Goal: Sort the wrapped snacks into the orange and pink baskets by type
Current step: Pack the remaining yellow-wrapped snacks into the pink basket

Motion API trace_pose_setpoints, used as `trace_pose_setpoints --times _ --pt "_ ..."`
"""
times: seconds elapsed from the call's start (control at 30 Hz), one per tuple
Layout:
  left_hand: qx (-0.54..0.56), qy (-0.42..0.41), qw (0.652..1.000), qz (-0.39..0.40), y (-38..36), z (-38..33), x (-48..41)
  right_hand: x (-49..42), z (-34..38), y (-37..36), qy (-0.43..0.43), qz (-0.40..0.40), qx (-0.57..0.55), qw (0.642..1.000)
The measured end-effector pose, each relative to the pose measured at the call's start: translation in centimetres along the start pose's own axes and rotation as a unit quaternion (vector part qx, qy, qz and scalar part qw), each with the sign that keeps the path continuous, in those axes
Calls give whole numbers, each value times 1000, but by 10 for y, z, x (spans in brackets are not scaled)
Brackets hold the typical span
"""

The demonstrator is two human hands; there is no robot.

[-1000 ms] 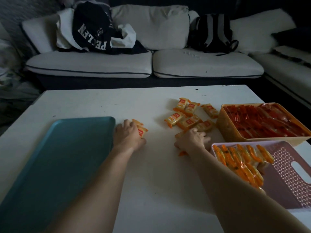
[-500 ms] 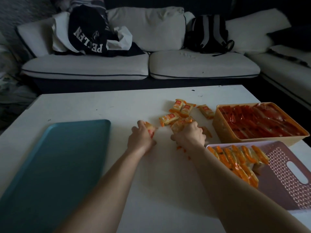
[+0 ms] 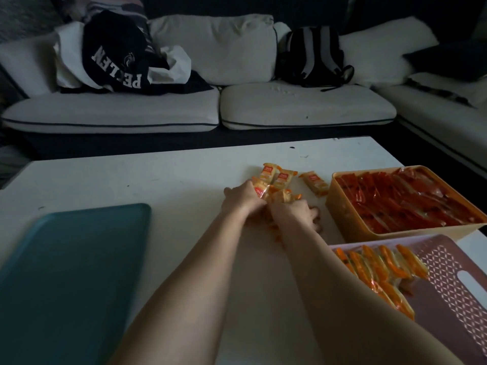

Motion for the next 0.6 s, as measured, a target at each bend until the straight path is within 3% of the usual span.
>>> trace_pose_setpoints --times 0.1,0.2,0.37,0.6 --pt "88 38 995 3 13 16 9 -8 6 -9 61 51 -13 997" --pt "250 66 966 17 23 35 29 21 9 -5 109 127 -34 985" --pt "388 105 916 3 40 59 71 54 3 -3 147 210 -144 956" --pt "461 145 875 31 37 79 132 102 -25 -18 137 255 -219 932"
Point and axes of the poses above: each hand's wrist, its own x-axis away from the middle knuckle, its own y-axis out of the back of the hand, z = x × y, the point moved 3 cm from there along -x, towards the middle knuckle, and after that the axes turned 14 degrees about x, right-handed, at the moved point
